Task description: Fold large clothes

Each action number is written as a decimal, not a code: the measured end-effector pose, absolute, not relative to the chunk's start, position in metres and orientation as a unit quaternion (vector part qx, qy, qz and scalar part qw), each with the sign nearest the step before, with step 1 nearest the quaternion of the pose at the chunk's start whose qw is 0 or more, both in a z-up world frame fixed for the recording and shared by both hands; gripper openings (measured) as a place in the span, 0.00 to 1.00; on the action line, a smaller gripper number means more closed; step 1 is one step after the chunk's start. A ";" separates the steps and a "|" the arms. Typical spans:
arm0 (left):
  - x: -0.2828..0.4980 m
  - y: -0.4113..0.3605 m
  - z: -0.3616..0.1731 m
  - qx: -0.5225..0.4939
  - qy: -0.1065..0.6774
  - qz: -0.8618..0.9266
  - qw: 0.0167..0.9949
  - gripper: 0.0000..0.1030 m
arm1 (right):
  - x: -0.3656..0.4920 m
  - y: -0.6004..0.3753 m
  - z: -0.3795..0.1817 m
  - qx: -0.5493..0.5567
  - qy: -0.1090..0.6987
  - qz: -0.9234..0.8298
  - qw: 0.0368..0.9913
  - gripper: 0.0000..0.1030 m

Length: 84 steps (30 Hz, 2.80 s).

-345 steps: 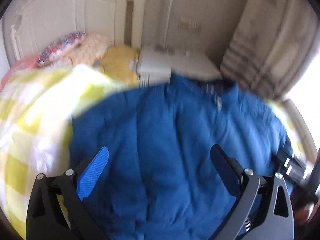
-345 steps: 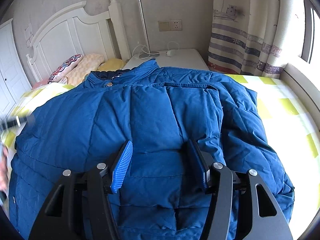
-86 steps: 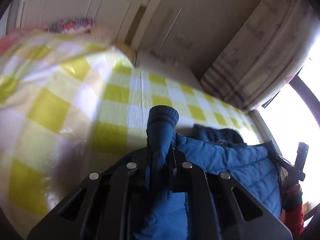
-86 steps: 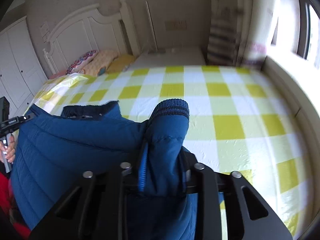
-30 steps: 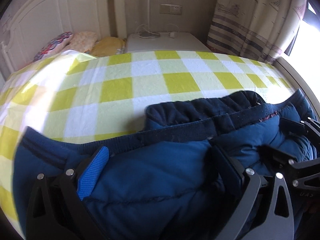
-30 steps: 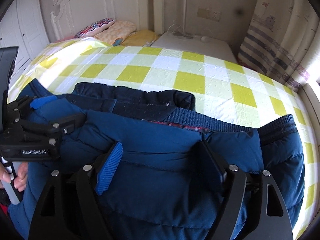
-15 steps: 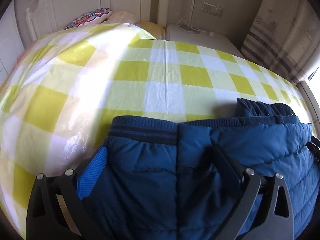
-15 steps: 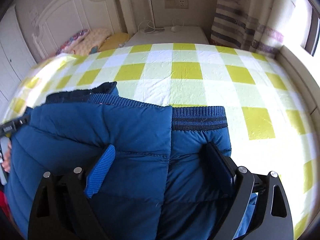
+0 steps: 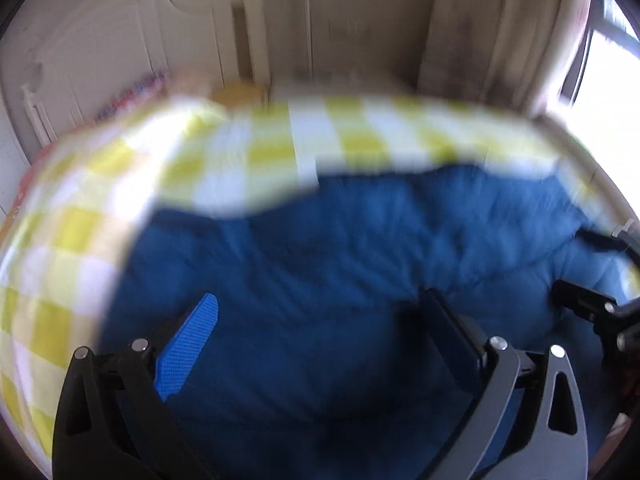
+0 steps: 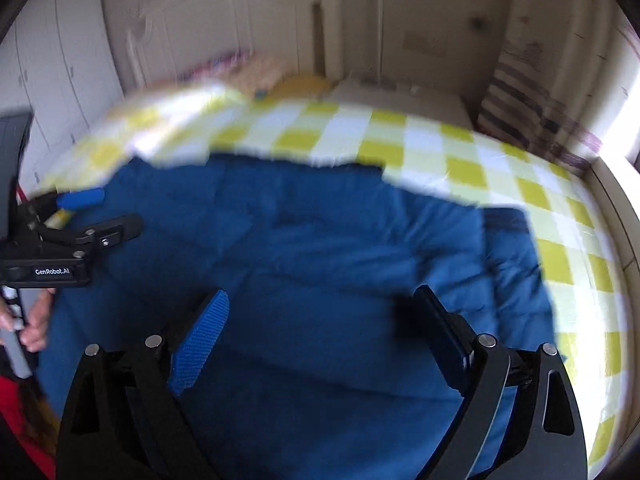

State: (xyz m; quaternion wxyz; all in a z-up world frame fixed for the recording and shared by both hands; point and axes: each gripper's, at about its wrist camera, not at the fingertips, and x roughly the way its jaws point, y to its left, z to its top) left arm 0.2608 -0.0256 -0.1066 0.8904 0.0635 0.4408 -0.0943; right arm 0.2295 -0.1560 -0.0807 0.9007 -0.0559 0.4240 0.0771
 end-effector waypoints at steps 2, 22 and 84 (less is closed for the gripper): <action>0.262 -0.022 -0.110 0.049 0.431 -0.099 0.895 0.98 | 0.229 -0.158 -0.080 -0.048 0.427 0.076 0.900 0.94; 0.215 0.076 -0.094 -0.025 0.388 0.026 0.921 0.96 | 0.162 -0.232 -0.064 0.042 0.394 0.030 0.918 0.95; 0.081 0.054 -0.126 0.050 0.344 -0.050 0.936 0.98 | 0.070 -0.255 -0.105 0.026 0.361 0.031 0.932 0.95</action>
